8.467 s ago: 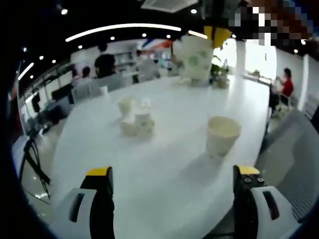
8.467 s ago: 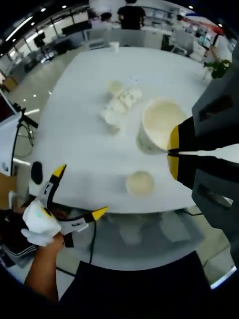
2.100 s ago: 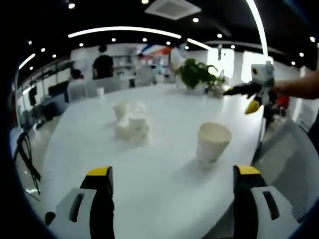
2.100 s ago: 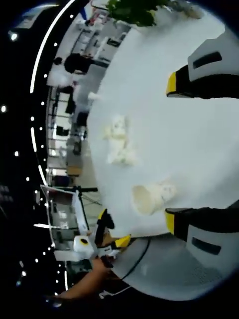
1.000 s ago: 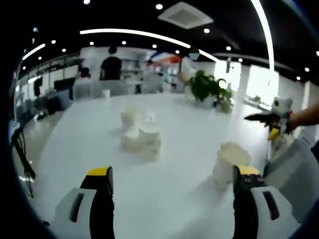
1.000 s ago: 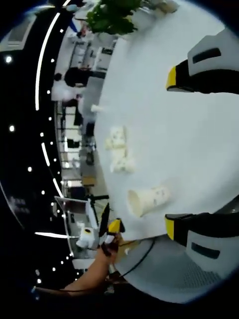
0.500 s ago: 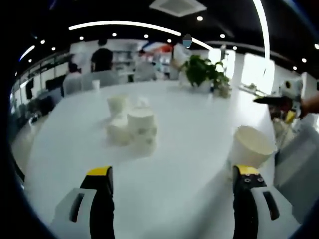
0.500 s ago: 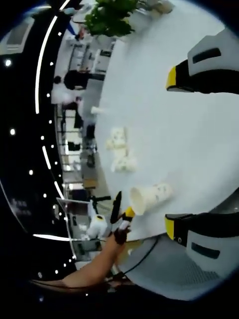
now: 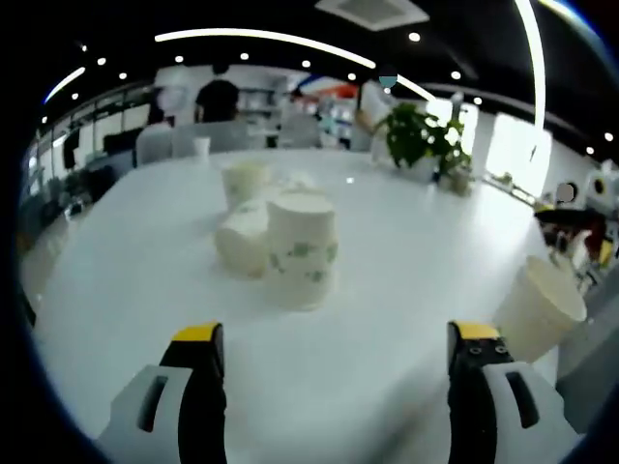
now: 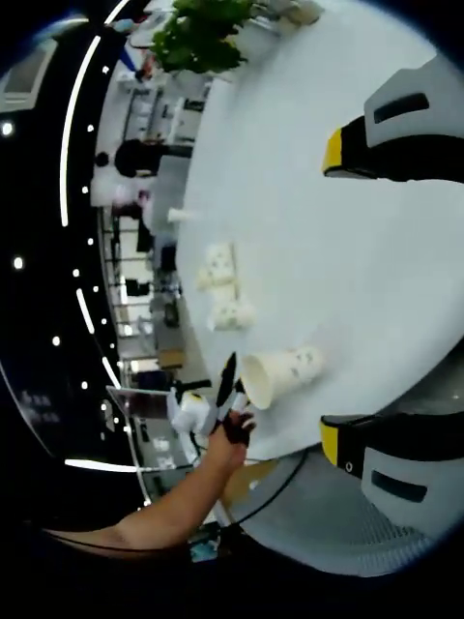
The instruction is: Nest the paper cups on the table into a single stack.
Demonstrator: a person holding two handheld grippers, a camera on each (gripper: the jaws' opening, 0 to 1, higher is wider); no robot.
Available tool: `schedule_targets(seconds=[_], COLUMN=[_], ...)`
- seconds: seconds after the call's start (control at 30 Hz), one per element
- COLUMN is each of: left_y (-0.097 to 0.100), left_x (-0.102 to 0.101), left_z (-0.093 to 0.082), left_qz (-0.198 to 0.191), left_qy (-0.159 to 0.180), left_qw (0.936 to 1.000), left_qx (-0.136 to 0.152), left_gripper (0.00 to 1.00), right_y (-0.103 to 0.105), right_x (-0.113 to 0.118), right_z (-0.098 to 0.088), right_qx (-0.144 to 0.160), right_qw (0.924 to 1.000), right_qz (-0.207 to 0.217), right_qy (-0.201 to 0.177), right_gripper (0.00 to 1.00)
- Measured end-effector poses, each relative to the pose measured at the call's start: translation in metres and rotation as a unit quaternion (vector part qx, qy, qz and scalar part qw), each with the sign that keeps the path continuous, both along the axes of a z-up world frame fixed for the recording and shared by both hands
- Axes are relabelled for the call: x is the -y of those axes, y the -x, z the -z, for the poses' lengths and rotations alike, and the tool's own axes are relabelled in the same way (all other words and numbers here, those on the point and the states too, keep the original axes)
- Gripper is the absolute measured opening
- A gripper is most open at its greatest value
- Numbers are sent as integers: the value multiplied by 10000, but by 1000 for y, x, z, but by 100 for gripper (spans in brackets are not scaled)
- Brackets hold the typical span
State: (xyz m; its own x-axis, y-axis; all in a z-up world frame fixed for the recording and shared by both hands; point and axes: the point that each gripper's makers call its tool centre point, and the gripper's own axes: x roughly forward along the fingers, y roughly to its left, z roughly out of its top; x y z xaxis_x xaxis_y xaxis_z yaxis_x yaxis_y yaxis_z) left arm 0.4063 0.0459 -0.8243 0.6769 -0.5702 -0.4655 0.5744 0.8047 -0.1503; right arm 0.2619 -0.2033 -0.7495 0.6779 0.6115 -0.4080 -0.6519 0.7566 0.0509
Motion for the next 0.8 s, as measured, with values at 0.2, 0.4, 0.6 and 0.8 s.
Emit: schedule_targets(seconds=[0.2, 0.4, 0.6, 0.8], left_y=[-20, -34, -41, -50], left_x=[-1, 4, 18, 29], left_z=[-3, -6, 1, 6], left_qz=[-126, -71, 196, 203], left_qy=[125, 130, -39, -59], left_qw=[9998, 9998, 9997, 9998], left_qx=[53, 130, 112, 40], left_gripper=[84, 80, 74, 63], right_y=[1, 2, 4, 8], right_x=[-1, 2, 4, 4], right_z=[4, 7, 11, 14], right_qx=[-86, -150, -221, -296], right_qw=[10000, 9999, 9997, 9995], right_qz=[-13, 33, 61, 63], right_qy=[34, 46, 74, 55], right_gripper=[100, 100, 100, 99])
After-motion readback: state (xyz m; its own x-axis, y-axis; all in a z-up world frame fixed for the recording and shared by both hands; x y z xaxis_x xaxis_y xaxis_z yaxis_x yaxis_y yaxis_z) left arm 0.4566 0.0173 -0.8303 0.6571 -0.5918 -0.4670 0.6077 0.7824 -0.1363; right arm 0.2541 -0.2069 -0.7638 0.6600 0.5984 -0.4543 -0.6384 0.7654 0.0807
